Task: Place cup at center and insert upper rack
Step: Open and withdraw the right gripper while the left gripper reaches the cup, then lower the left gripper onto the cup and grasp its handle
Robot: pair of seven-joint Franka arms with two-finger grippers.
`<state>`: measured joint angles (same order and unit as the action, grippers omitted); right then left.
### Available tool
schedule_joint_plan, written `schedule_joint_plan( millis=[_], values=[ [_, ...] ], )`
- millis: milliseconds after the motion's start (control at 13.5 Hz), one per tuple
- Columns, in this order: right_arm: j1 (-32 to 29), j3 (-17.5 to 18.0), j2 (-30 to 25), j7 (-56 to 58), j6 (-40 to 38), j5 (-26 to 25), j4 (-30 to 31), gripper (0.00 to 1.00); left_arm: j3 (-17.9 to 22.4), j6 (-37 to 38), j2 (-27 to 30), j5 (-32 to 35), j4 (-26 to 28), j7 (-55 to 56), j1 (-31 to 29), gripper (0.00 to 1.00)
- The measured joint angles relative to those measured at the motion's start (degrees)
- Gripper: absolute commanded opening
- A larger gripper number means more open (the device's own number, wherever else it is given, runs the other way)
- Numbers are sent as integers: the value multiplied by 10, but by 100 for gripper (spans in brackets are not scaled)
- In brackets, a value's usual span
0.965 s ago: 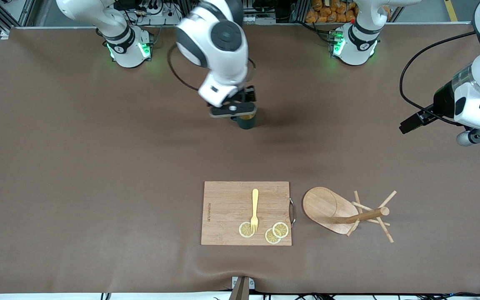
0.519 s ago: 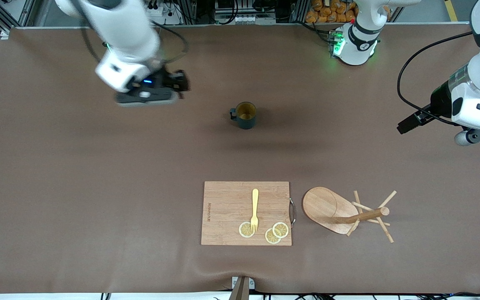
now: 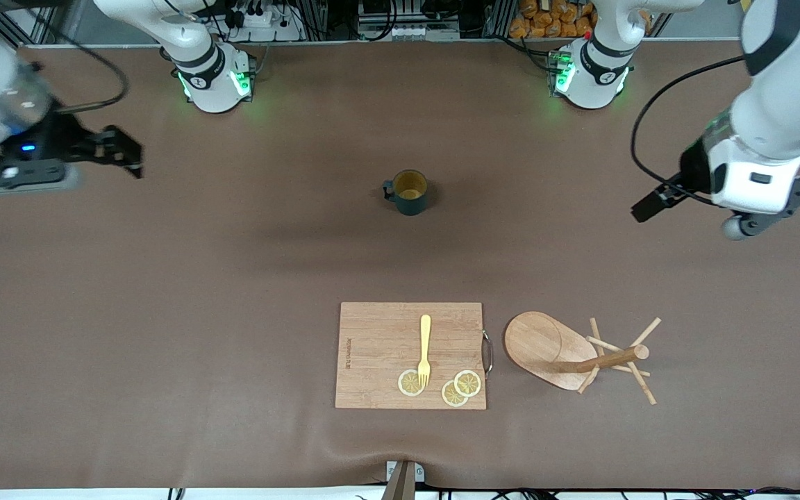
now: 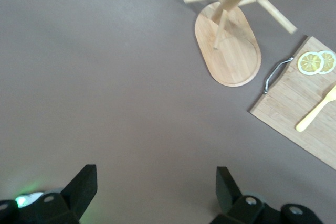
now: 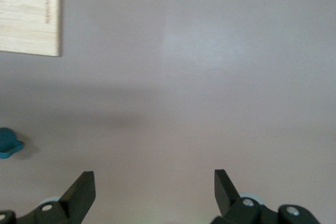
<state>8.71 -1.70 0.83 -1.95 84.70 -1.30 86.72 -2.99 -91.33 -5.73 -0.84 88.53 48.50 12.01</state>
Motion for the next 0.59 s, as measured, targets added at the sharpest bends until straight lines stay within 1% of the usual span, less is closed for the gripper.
schedule_joint_plan(
  millis=[223, 445, 594],
  values=[
    [-43, -15, 0, 17, 0, 0, 6, 100, 1, -4, -21, 0, -14, 99, 54, 100],
    [-70, -17, 0, 38, 5, 0, 16, 100, 2, -5, -44, 6, -27, 209, 109, 100],
    [-83, -17, 2, 51, 10, 0, 21, 100, 3, -6, -66, 25, -38, 308, 156, 100]
  ],
)
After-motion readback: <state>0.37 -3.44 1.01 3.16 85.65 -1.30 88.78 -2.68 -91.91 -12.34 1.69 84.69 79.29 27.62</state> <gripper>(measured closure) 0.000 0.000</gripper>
